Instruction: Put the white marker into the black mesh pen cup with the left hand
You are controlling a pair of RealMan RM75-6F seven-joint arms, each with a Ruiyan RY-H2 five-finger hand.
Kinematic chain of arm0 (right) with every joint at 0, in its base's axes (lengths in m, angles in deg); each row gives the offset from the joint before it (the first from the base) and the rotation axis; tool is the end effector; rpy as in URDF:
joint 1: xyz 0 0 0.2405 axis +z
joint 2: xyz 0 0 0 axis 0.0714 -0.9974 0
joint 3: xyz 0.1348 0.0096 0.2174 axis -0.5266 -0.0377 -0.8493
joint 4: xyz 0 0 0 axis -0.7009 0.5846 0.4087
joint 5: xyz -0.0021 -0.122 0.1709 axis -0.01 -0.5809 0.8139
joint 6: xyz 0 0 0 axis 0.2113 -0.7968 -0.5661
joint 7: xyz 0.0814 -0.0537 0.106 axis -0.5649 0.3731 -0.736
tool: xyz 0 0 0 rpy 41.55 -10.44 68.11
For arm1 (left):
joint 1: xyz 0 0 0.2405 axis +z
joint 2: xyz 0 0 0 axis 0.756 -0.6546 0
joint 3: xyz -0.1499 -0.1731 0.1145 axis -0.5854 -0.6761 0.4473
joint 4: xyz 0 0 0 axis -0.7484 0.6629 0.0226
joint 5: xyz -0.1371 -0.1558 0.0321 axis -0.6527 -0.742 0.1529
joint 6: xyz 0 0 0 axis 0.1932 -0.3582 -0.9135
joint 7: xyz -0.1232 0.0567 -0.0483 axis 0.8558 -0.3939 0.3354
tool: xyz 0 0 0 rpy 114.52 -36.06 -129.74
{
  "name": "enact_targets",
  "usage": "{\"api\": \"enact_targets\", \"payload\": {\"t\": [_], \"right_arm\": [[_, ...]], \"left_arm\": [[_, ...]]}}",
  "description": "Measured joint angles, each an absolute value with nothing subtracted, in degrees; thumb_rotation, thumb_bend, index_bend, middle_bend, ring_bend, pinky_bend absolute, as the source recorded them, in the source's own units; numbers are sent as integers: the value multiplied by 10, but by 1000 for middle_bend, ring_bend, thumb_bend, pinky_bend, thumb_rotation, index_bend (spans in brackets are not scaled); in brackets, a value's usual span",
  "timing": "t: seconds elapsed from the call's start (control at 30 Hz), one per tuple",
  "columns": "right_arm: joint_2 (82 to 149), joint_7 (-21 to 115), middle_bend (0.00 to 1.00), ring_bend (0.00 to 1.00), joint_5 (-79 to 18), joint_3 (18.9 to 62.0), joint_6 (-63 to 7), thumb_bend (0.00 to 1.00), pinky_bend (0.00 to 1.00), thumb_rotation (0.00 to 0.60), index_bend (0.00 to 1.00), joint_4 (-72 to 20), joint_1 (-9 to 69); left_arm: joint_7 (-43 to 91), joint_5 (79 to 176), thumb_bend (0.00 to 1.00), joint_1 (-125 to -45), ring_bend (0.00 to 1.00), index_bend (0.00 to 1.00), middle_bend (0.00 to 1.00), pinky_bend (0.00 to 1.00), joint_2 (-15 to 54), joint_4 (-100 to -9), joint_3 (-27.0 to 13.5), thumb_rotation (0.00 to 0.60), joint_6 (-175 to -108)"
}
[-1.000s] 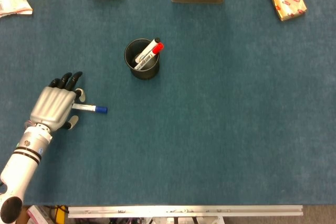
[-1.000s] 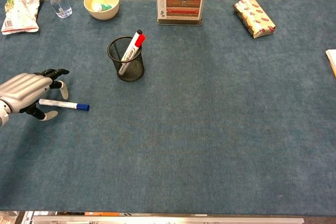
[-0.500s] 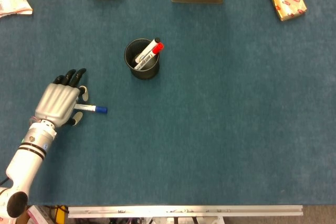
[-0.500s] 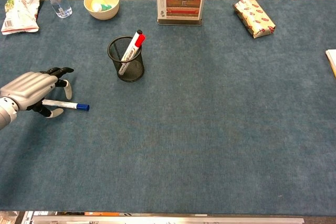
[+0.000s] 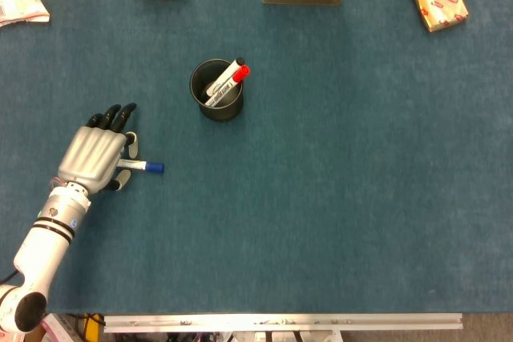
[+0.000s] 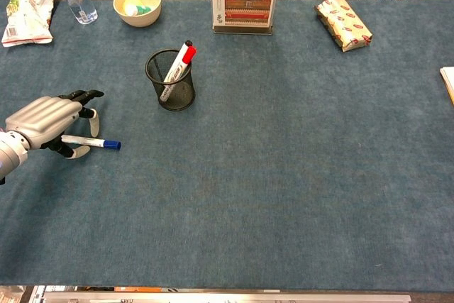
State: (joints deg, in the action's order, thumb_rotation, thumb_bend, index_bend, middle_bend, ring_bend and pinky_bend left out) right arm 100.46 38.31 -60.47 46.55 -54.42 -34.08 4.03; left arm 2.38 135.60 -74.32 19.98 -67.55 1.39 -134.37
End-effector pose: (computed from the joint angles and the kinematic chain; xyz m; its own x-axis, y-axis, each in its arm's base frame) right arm -0.3037 -0.2036 0.1578 0.3029 0.1130 0.9463 -0.9293 -0.1854 0.3196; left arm -0.2707 0.2524 -0.0050 0.5494 0.4121 0.7268 0.8352 -0.2448 -0.4925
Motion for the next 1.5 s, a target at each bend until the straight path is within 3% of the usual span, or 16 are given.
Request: {"api": "enact_targets", "payload": {"t": [0.97,1.5], "right_arm": [[1005,385,433,410,-604,465,-543,5,596,600,499,-342,40],[1004,382,433,410,-605,464,-548,5,596,600,499,-343,39]], "left_arm": [[27,1358,300,-741,0,602,78,159,211,-661,18,600,-1358],[42,1379,304,-726,0,598,77,159,198,-730,1,600,-1422]]}}
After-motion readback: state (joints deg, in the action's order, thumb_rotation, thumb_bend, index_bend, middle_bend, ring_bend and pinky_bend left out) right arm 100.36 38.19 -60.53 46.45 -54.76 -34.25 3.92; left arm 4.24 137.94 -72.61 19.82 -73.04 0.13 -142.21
